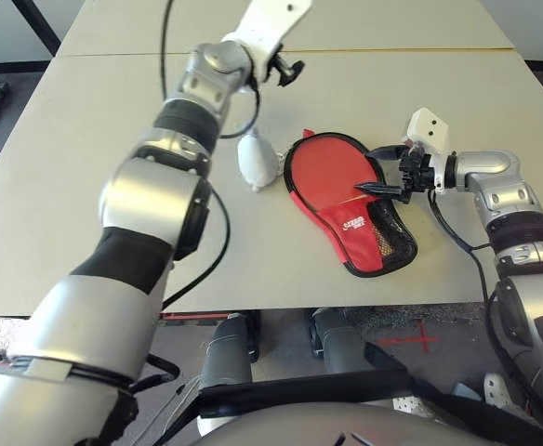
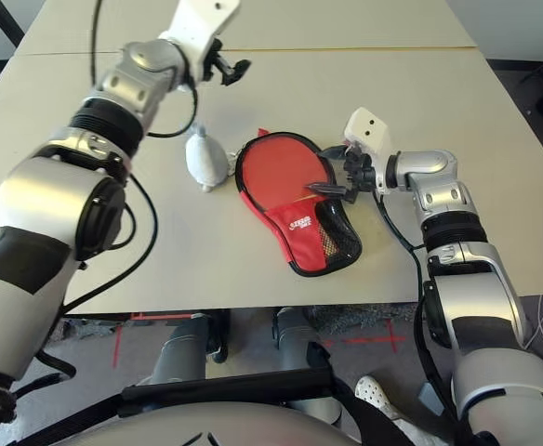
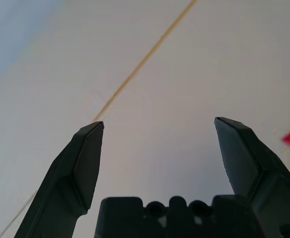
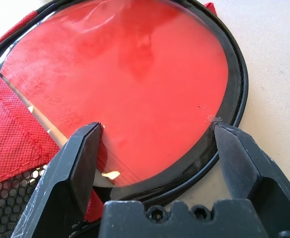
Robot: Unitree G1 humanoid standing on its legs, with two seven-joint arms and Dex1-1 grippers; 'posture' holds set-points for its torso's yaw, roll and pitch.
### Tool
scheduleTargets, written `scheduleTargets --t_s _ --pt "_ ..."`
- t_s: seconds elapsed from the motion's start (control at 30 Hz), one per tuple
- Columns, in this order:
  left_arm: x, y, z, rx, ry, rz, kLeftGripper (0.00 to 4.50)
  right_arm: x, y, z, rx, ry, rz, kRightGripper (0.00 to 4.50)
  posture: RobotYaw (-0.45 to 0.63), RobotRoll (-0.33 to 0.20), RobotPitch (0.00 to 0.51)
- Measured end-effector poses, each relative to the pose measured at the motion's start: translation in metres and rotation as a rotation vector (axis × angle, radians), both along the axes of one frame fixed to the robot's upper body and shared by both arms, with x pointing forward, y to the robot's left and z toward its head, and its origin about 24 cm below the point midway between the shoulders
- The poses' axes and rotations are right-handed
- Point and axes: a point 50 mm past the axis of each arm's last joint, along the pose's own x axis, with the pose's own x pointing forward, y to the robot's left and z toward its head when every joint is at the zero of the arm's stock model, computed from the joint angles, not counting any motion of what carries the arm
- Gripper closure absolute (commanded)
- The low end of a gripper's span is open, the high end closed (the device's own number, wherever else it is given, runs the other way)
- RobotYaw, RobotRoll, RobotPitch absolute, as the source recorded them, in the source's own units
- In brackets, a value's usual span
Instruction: Store the ping-pong paddle in its case and zip it.
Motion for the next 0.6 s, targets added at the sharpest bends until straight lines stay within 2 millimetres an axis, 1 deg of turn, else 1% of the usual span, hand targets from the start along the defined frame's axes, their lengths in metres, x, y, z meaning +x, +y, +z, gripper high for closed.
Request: scheduleTargets --t_s 0.07,0.17,0.27,0.37,0.4,0.5,0.6 --pt "-0.003 0.012 -0.018 0.02 0.087 -0.009 0.02 0.0 0.0 0.0 0.0 0.001 -0.002 0.0 -0.03 0.0 0.261" --pt "-0.009 0.032 -0.031 0.033 0.184 -0.024 0.02 0.0 0.0 0.0 0.001 -0.001 -0.002 0.0 -0.02 0.0 0.262" --pt "-0.016 0.049 -0.029 0.029 0.233 -0.029 0.02 0.001 0.0 0.001 0.002 -0.004 -0.001 0.0 -0.02 0.0 0.262" --pt "-0.024 0.058 -0.028 0.005 0.281 -0.045 0.02 0.002 0.001 0.0 0.004 0.0 -0.002 0.0 -0.02 0.0 0.262" --pt "-0.027 0.062 -0.03 -0.004 0.304 -0.048 0.02 0.002 0.001 0.0 0.004 0.0 -0.002 0.0 -0.01 0.0 0.261" --pt "-0.035 0.073 -0.033 -0.079 0.37 -0.038 0.02 0.002 0.001 0.0 0.004 -0.002 0.0 0.0 0.0 0.0 0.26" --pt "-0.041 0.08 -0.026 -0.138 0.39 -0.031 0.02 0.003 0.0 0.0 0.003 -0.002 -0.001 0.0 0.0 0.0 0.26"
